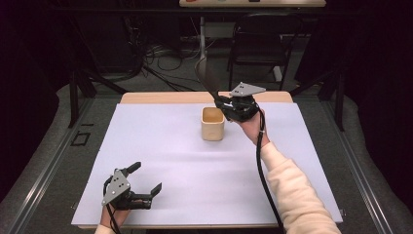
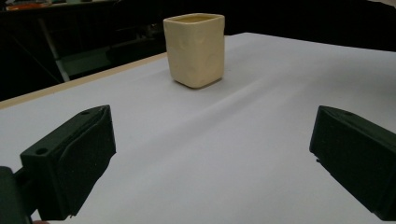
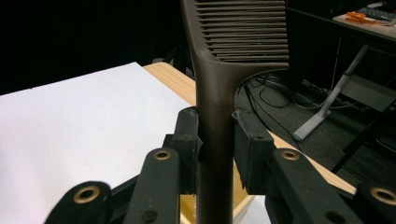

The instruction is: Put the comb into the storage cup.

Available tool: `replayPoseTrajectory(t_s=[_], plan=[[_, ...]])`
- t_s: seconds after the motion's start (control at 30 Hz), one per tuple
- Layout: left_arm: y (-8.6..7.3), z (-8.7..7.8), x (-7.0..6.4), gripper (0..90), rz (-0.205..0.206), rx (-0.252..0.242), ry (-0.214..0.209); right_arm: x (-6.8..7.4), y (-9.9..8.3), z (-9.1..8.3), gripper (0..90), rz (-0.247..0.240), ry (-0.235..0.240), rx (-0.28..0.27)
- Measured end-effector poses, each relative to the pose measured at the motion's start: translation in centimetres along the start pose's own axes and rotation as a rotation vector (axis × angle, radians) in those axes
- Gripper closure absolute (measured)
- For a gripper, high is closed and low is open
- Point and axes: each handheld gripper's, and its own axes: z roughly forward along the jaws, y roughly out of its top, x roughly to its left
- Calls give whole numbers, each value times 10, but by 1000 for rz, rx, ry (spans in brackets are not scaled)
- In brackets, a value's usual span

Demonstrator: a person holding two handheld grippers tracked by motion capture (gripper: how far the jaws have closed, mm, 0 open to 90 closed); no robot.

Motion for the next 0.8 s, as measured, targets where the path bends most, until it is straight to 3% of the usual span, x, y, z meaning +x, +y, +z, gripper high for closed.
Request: replayPoseTrajectory(t_s=[0.8], plan=[[0, 0, 0, 3, -1, -1, 1, 1, -1, 16, 725, -13, -22, -50]])
